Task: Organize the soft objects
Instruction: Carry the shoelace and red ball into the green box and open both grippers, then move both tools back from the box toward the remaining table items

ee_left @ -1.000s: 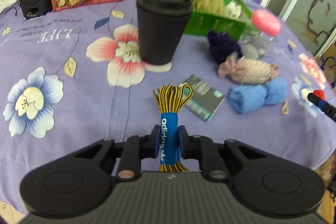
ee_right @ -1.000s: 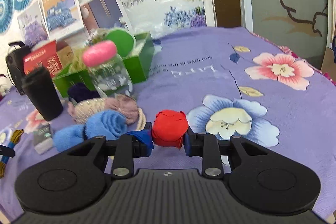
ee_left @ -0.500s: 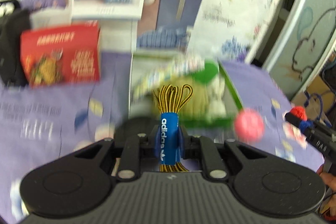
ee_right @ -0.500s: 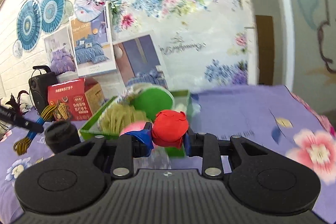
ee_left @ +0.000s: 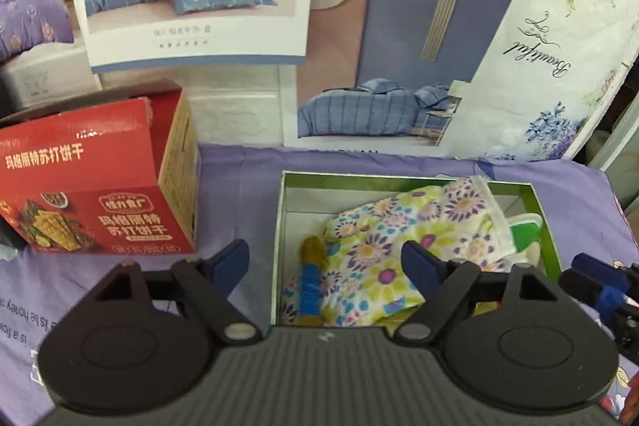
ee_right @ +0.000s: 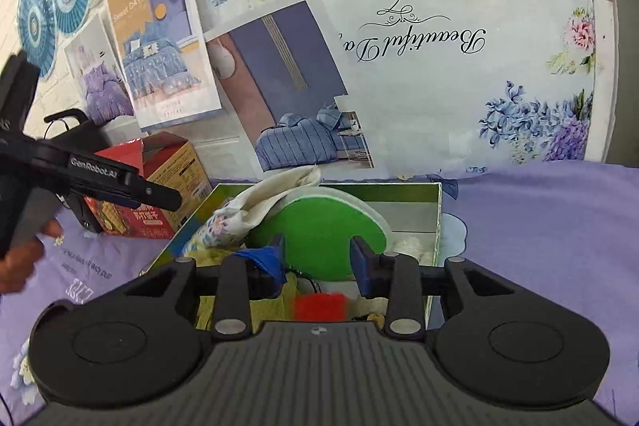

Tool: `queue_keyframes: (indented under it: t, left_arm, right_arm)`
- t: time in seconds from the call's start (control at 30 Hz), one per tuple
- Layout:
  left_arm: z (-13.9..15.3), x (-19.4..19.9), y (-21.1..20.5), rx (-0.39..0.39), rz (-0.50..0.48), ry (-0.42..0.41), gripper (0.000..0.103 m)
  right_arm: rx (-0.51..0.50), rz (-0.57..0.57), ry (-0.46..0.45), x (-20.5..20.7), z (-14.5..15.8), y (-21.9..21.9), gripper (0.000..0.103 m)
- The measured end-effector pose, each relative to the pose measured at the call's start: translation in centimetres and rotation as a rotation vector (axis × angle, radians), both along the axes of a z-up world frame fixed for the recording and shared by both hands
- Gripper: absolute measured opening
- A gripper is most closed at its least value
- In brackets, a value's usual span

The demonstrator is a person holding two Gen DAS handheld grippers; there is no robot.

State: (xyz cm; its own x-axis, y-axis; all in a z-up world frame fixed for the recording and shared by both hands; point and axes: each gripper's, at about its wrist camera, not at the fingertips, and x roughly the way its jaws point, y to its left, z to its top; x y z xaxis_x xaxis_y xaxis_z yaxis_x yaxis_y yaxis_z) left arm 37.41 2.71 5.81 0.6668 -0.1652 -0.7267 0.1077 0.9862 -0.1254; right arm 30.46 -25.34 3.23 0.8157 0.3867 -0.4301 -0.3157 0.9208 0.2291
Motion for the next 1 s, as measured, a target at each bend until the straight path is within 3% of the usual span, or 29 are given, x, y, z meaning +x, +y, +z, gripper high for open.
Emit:
queue_keyframes:
  t: [0.17,0.33,0.7,1.0]
  left_arm:
    - [0.3,-1.0,0.5,-0.004,0.017,-0.018,0.084]
    - [2.1,-4.0,-0.1,0.036,0.005,-0.076,0.085]
    - [5.8,-16.8,-1.3,0.027,-0.074,-0.219,0.092]
    - [6.7,-25.6,-1.0,0.028,-0.085,-0.329,0.098]
  right_arm:
    - [0.035,-0.014,-0.036,-1.1,0.6,-0.6,0.021]
    - [0.005,-0.033,-0.056,-3.2,2.1,-0.7,0.022]
    - [-0.027,-0.066,-0.114,-12.6,5.7,-0.3,0.024]
    - [-0.019,-0.096,-0.125,-19.9,5.0,0.8,0.026]
